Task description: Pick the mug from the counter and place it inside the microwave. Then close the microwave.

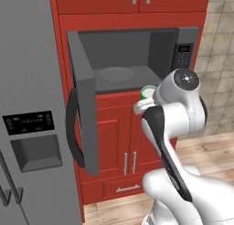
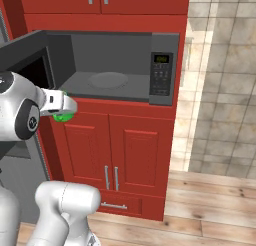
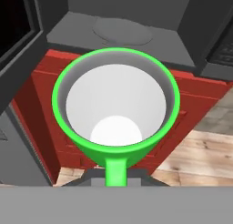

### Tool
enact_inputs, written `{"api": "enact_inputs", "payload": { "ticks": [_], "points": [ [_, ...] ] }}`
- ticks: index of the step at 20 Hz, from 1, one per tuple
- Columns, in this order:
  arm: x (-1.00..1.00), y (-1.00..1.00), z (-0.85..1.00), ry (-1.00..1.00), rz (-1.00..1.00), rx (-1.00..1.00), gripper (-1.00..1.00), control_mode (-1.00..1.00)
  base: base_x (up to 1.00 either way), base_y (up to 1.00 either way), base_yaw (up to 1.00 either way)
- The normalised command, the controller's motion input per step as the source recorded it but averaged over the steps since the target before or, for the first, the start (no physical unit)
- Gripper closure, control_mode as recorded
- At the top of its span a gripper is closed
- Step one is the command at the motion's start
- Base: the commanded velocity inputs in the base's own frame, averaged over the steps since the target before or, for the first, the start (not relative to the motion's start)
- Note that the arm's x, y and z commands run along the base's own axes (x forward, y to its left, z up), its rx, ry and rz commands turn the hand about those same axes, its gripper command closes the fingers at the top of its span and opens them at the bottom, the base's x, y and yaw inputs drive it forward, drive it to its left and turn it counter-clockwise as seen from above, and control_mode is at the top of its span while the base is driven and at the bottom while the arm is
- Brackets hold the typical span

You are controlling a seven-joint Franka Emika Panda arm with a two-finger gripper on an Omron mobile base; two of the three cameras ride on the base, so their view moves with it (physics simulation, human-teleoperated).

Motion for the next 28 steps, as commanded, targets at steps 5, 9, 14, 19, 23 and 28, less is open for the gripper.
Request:
{"api": "enact_inputs", "payload": {
  "ticks": [5,9,14,19,23,28],
  "points": [
    [0.09,-0.01,0.19,-0.15,-0.01,0.23,1.00,-1.00,0.00,0.00,0.00],
    [-0.09,0.00,0.19,-0.06,0.00,0.07,1.00,-1.00,0.00,0.00,0.00],
    [-0.32,0.00,0.13,-0.03,0.00,0.00,1.00,-1.00,0.00,0.00,0.00],
    [-0.41,0.00,0.19,0.00,-0.02,-0.05,1.00,-1.00,0.00,0.00,0.00],
    [0.00,-0.07,0.44,0.05,-0.02,-0.02,1.00,-1.00,0.00,0.00,0.00],
    [0.09,-0.05,0.44,0.13,0.00,0.00,1.00,-1.00,0.00,0.00,0.00]
  ]
}}
